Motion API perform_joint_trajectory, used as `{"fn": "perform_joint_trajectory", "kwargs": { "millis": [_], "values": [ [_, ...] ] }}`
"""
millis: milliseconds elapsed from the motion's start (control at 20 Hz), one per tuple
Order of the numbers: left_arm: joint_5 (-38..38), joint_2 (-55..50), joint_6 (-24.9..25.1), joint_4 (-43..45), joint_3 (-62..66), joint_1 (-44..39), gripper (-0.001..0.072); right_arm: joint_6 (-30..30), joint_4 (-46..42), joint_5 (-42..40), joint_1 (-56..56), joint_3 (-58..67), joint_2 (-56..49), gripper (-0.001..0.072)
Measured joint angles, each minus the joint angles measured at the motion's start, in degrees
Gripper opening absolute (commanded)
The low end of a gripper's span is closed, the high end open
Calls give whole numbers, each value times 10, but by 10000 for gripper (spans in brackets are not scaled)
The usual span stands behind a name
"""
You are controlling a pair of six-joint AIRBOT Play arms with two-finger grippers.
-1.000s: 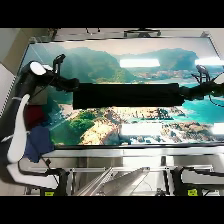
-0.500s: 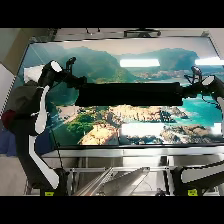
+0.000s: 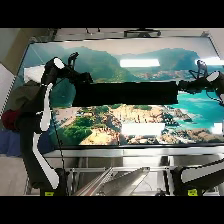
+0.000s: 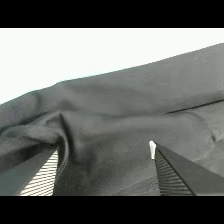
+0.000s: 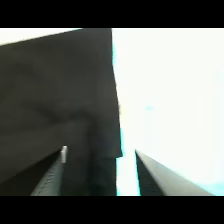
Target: Fold the shirts.
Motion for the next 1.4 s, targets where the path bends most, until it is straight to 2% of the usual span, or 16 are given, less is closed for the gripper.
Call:
{"fn": "perform_joint_trajectory", "kwargs": {
  "millis": [200, 550, 600, 650, 700, 750, 800, 850, 900, 1000, 1050, 1250, 1400],
  "values": [
    [-7, 10, 1, -2, -1, -4, 625, -5, 52, 56, -35, 50, -47, 643],
    [-36, 64, 1, 0, -2, 28, 624, -60, 162, 189, -68, 157, -165, 629],
    [-41, 73, 1, 0, -2, 33, 623, -70, 182, 205, -67, 166, -177, 516],
    [-48, 82, 0, 0, -2, 36, 623, -74, 188, 217, -66, 172, -187, 461],
    [-53, 90, 0, -1, -2, 37, 623, -79, 197, 231, -64, 177, -197, 461],
    [-57, 98, -1, -2, -2, 37, 623, -85, 202, 244, -63, 181, -205, 424],
    [-62, 104, -1, -2, -2, 34, 623, -89, 207, 257, -60, 185, -213, 229],
    [-63, 108, -1, -2, -2, 29, 622, -94, 212, 268, -58, 187, -222, 74],
    [-66, 111, -1, -2, -2, 21, 576, -99, 216, 279, -57, 188, -227, 26],
    [-67, 111, -1, -2, -2, -1, 139, -108, 219, 289, -56, 199, -233, 26],
    [-66, 108, -1, -2, -2, -16, 19, -109, 220, 296, -56, 209, -234, 26],
    [-27, 68, -1, -9, -2, -93, 36, -92, 254, 356, -55, 270, -214, 25],
    [61, 12, -1, -52, -2, -160, 36, -70, 315, 395, -52, 294, -168, 26]
  ]
}}
